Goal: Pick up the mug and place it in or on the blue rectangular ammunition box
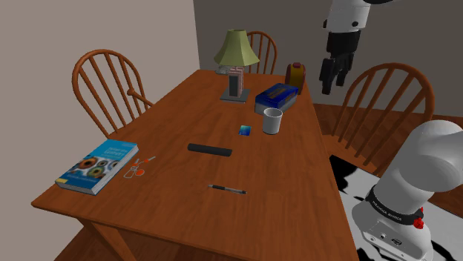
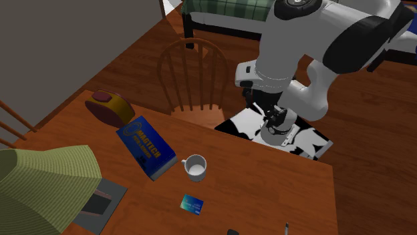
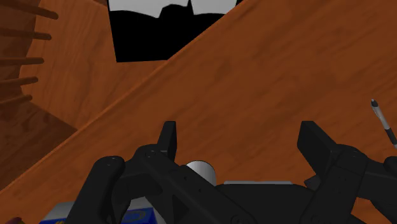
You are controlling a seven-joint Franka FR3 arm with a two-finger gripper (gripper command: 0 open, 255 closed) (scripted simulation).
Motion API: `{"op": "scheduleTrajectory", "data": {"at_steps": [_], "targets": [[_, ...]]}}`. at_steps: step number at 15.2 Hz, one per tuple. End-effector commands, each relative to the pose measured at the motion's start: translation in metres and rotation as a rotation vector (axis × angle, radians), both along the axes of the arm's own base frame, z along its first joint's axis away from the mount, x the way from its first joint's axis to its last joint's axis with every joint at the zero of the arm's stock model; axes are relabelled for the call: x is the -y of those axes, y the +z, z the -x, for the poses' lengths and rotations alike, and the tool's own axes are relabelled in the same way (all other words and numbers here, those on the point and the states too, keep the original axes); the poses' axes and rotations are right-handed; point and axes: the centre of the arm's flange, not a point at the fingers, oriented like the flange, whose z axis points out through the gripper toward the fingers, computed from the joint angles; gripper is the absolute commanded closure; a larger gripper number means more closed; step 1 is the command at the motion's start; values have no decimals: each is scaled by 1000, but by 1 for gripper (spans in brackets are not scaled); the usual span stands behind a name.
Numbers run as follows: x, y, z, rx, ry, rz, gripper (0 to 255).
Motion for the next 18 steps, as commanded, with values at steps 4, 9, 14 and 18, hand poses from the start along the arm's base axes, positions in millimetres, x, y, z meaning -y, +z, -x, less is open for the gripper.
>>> {"op": "scheduleTrajectory", "data": {"at_steps": [4,9,14,18], "targets": [[1,-26,-28,13,9,6,0],[2,-68,-75,34,25,16,0],[3,-110,-122,55,40,27,0],[3,-142,-161,72,53,35,0]]}}
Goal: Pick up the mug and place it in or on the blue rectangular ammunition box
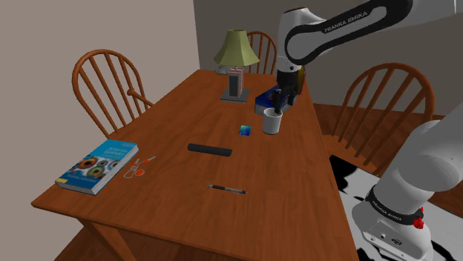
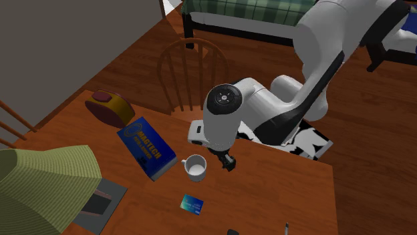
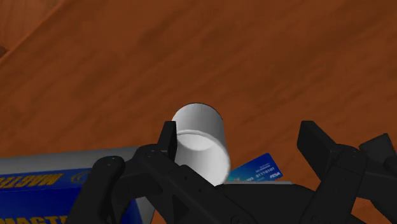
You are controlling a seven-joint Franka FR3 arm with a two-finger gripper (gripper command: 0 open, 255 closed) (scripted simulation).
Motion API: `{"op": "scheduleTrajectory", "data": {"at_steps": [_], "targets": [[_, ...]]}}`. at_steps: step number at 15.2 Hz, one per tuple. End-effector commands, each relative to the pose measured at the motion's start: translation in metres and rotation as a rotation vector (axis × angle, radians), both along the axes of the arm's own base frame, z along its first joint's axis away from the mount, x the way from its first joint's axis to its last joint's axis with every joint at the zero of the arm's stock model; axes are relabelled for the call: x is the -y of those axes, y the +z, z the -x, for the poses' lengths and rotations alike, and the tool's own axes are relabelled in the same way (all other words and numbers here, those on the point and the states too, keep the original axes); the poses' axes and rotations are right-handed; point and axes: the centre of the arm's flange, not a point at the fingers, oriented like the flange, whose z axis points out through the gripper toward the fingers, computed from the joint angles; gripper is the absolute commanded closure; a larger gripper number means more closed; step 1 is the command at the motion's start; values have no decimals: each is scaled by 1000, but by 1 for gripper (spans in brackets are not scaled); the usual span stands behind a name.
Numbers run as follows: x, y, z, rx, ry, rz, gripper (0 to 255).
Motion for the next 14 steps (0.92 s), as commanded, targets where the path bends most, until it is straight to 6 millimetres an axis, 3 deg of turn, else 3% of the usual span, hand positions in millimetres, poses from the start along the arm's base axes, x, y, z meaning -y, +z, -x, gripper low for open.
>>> {"op": "scheduleTrajectory", "data": {"at_steps": [1,6,14], "targets": [[-2,-16,-21,11,7,4,0],[-1,-54,-69,32,22,14,0],[1,-94,-69,32,22,14,0]]}}
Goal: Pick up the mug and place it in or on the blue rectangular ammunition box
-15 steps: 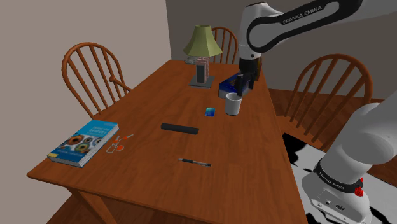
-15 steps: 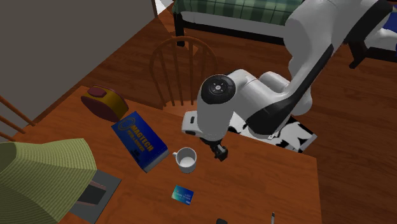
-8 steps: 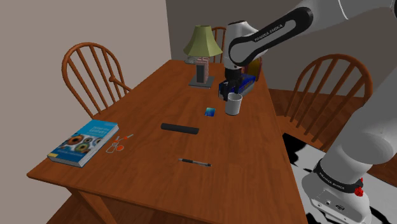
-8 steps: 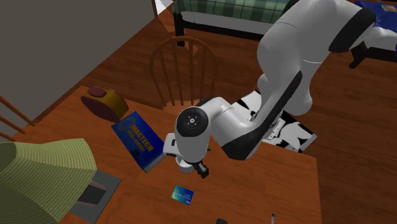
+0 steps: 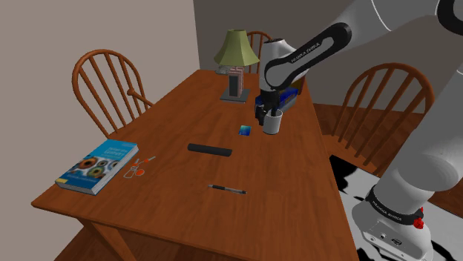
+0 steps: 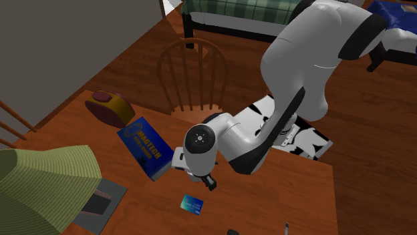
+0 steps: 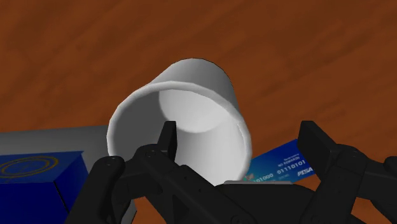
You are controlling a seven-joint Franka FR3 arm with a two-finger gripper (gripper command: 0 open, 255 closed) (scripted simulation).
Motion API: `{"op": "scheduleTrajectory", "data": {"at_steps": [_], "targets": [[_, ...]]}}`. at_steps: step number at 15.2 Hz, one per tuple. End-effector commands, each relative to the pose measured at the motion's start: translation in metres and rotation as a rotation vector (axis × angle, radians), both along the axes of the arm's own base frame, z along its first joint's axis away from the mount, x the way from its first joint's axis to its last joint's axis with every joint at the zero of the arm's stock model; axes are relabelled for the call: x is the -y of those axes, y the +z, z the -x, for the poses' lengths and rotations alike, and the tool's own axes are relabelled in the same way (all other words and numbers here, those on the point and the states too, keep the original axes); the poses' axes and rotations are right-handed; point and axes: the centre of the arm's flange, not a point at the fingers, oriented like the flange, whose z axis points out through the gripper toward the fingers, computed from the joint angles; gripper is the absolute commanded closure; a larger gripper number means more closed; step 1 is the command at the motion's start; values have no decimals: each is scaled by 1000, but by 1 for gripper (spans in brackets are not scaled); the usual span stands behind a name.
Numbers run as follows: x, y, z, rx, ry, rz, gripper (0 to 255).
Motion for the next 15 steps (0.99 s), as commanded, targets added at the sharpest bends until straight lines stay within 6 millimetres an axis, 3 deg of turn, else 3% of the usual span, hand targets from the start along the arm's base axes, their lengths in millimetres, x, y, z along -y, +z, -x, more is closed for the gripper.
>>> {"op": "scheduleTrajectory", "data": {"at_steps": [1,8,9,15], "targets": [[0,-4,0,1,0,0,0],[0,-4,0,1,0,0,0],[0,-4,0,1,0,0,255],[0,-4,0,1,0,0,255]]}}
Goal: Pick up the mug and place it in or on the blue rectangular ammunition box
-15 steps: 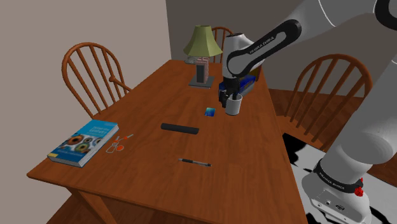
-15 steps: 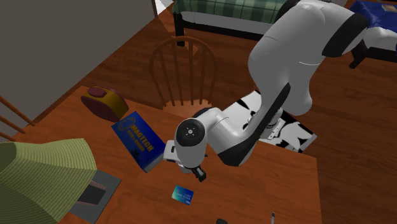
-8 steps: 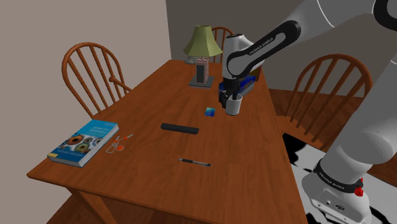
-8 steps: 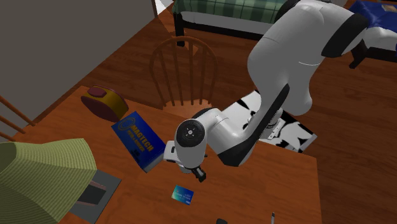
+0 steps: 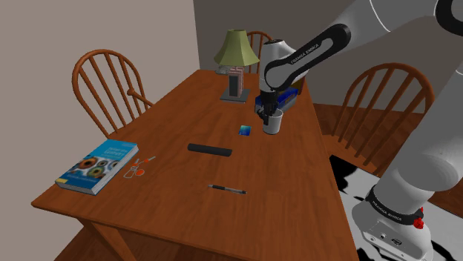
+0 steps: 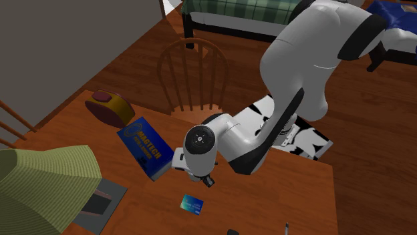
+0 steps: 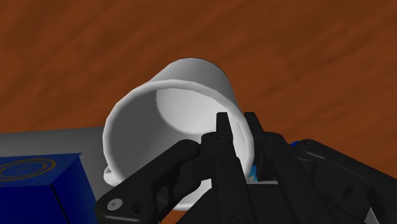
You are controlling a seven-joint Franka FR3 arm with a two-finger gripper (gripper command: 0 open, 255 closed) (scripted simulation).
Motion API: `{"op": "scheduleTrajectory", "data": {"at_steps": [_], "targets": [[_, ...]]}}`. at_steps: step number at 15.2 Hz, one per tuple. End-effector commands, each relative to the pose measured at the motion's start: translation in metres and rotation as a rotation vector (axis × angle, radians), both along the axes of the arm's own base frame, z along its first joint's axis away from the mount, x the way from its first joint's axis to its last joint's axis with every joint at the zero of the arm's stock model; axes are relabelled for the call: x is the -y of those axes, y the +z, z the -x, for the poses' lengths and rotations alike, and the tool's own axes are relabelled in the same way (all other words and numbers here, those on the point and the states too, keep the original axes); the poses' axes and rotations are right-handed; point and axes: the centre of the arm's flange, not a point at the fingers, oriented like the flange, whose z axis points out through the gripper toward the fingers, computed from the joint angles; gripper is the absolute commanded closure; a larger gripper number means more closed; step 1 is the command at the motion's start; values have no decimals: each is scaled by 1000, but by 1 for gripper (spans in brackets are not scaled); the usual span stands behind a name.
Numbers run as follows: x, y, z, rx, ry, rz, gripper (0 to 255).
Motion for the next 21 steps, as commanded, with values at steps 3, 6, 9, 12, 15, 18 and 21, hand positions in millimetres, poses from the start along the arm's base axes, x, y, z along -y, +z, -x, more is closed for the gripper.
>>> {"op": "scheduleTrajectory", "data": {"at_steps": [3,6,9,12,15,18,21], "targets": [[0,0,0,0,0,0,255],[0,16,0,0,0,0,255],[0,32,0,0,0,0,255],[0,48,0,0,0,0,255],[0,63,0,0,0,0,255],[0,79,0,0,0,0,255],[0,95,0,0,0,0,255]]}}
